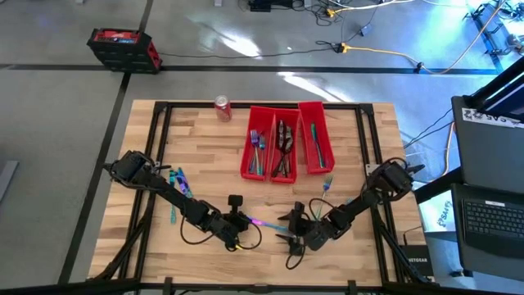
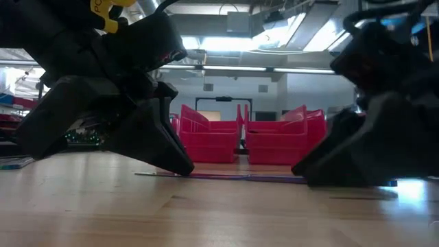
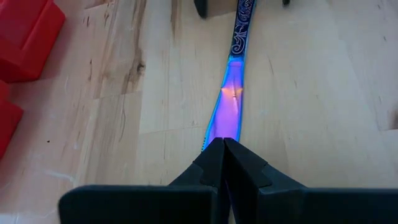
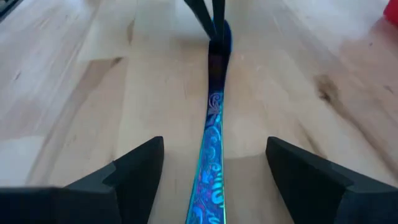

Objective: Sort silverware
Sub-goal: Put the purple table knife into the right red bin

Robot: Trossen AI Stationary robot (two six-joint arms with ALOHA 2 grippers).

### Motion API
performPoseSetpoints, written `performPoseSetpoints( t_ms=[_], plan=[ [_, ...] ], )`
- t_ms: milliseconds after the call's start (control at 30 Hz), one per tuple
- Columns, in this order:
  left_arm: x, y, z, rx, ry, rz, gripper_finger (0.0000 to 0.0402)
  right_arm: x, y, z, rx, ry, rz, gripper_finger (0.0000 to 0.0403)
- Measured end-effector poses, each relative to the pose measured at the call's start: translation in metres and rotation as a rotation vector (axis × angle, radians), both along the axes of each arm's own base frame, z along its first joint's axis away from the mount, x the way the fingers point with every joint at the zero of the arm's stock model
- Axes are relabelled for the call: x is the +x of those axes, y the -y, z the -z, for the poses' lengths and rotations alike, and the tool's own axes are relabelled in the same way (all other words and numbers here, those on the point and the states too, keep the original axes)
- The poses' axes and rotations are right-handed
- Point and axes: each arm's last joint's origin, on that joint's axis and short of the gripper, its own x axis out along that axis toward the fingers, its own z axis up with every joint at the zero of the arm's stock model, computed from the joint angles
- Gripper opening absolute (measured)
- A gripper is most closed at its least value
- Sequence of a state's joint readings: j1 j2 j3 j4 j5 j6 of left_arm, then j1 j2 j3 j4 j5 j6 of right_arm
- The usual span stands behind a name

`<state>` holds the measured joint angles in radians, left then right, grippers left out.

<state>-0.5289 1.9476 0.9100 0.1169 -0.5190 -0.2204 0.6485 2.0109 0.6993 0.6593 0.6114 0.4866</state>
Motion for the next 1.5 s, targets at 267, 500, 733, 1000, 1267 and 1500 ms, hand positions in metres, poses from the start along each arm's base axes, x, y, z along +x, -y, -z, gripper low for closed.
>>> performPoseSetpoints(
  t_ms=[267, 500, 733, 1000, 1267, 1500],
  plan=[
    [0.000, 0.000, 0.000, -0.009, 0.003, -0.010, 0.0000, 0.002, -0.001, 0.004, -0.011, 0.020, -0.009, 0.0269],
    [0.000, 0.000, 0.000, -0.011, 0.004, -0.014, 0.0000, 0.000, -0.001, 0.006, -0.013, -0.006, 0.001, 0.0250],
    [0.000, 0.000, 0.000, -0.012, 0.004, -0.015, 0.0000, -0.008, -0.009, 0.008, -0.016, -0.020, 0.002, 0.0224],
    [0.000, 0.000, 0.000, -0.011, 0.005, -0.016, 0.0000, -0.027, -0.011, 0.015, 0.007, -0.010, 0.054, 0.0217],
    [0.000, 0.000, 0.000, -0.007, 0.006, -0.015, 0.0000, -0.029, -0.011, 0.015, 0.016, -0.006, 0.070, 0.0217],
    [0.000, 0.000, 0.000, -0.009, 0.007, -0.017, 0.0000, -0.032, -0.016, 0.023, 0.010, 0.047, 0.106, 0.0217]
  ],
)
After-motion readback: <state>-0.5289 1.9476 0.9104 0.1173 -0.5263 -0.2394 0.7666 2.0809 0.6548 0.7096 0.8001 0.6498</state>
